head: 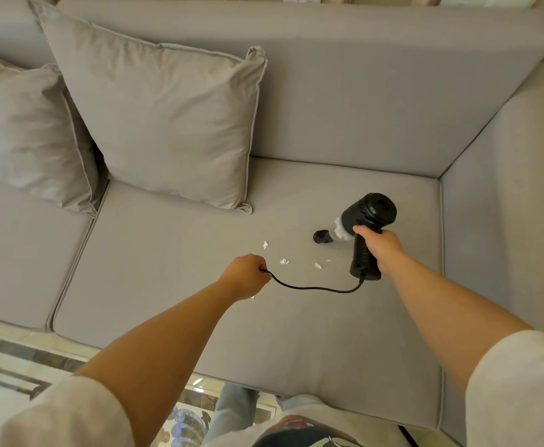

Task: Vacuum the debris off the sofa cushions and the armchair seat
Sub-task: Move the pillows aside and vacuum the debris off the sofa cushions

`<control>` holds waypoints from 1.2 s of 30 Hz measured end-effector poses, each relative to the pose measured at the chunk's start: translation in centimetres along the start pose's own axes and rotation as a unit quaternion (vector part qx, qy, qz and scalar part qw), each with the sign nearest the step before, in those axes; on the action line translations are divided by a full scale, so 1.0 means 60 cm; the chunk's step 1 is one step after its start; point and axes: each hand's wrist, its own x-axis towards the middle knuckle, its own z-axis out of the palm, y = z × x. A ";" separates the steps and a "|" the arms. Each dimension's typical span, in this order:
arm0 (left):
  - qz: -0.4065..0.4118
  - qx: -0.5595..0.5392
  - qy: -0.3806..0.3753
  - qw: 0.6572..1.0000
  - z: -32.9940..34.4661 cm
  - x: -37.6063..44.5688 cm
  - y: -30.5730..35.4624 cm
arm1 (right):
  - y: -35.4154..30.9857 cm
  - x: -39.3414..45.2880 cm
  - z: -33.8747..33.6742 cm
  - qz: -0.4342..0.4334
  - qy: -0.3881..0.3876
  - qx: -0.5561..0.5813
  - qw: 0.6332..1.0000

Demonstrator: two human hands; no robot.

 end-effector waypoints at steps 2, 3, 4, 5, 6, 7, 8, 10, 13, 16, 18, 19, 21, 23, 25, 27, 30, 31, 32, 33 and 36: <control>-0.003 0.001 0.003 1.000 -0.003 -0.002 -0.009 | 0.001 -0.002 0.010 -0.004 -0.002 -0.002 1.000; -0.004 0.000 0.004 1.000 -0.004 -0.003 -0.013 | 0.002 -0.003 0.014 -0.005 -0.001 -0.003 1.000; -0.006 -0.003 0.005 1.000 -0.005 -0.004 -0.017 | 0.003 -0.003 0.018 -0.004 0.000 -0.003 1.000; -0.008 -0.008 0.006 1.000 -0.006 -0.005 -0.020 | 0.004 -0.004 0.022 -0.004 0.000 -0.004 1.000; -0.010 -0.012 0.007 1.000 -0.007 -0.006 -0.024 | 0.005 -0.005 0.025 -0.004 0.000 -0.005 1.000; -0.012 -0.015 0.006 1.000 -0.007 -0.006 -0.027 | 0.004 -0.005 0.028 -0.005 0.000 -0.007 1.000; -0.014 -0.017 0.006 1.000 -0.007 -0.008 -0.031 | 0.004 -0.006 0.030 -0.006 0.001 -0.010 1.000; -0.016 -0.018 0.003 1.000 -0.005 -0.009 -0.035 | 0.005 -0.008 0.032 -0.006 0.002 -0.012 1.000; -0.010 -0.019 0.002 1.000 -0.005 -0.011 -0.038 | 0.006 -0.011 0.034 -0.007 0.008 -0.013 1.000; -0.002 -0.016 0.000 1.000 -0.009 -0.014 -0.039 | 0.011 -0.016 0.032 -0.004 0.022 -0.003 1.000; 0.003 -0.016 -0.002 1.000 -0.012 -0.017 -0.041 | 0.015 -0.021 0.028 -0.002 0.033 0.008 0.999; 0.006 -0.015 -0.004 1.000 -0.013 -0.018 -0.042 | 0.017 -0.024 0.024 -0.002 0.040 0.014 0.999; 0.010 -0.013 -0.007 1.000 -0.013 -0.021 -0.043 | 0.021 -0.030 0.016 0.001 0.052 0.022 0.998; 0.013 -0.013 -0.011 1.000 -0.012 -0.023 -0.044 | 0.027 -0.037 0.007 0.010 0.059 0.024 0.998; 0.020 -0.012 -0.018 1.000 -0.009 -0.027 -0.043 | 0.035 -0.047 -0.001 0.022 0.062 0.025 0.998; 0.027 -0.007 -0.026 0.999 -0.006 -0.031 -0.043 | 0.047 -0.055 -0.006 0.035 0.062 0.019 0.997; 0.041 0.002 -0.031 0.999 -0.004 -0.035 -0.048 | 0.067 -0.065 -0.004 0.046 0.061 0.011 0.997; 0.043 0.002 -0.031 0.999 -0.005 -0.035 -0.051 | 0.072 -0.067 -0.003 0.045 0.064 0.011 0.997; 0.043 0.000 -0.031 0.999 -0.007 -0.034 -0.054 | 0.076 -0.068 0.000 0.042 0.067 0.013 0.997; 0.041 -0.003 -0.031 0.999 -0.008 -0.034 -0.058 | 0.077 -0.069 0.002 0.040 0.068 0.016 0.997; 0.034 -0.001 -0.032 0.999 -0.006 -0.036 -0.070 | 0.078 -0.071 0.007 0.038 0.070 0.024 0.996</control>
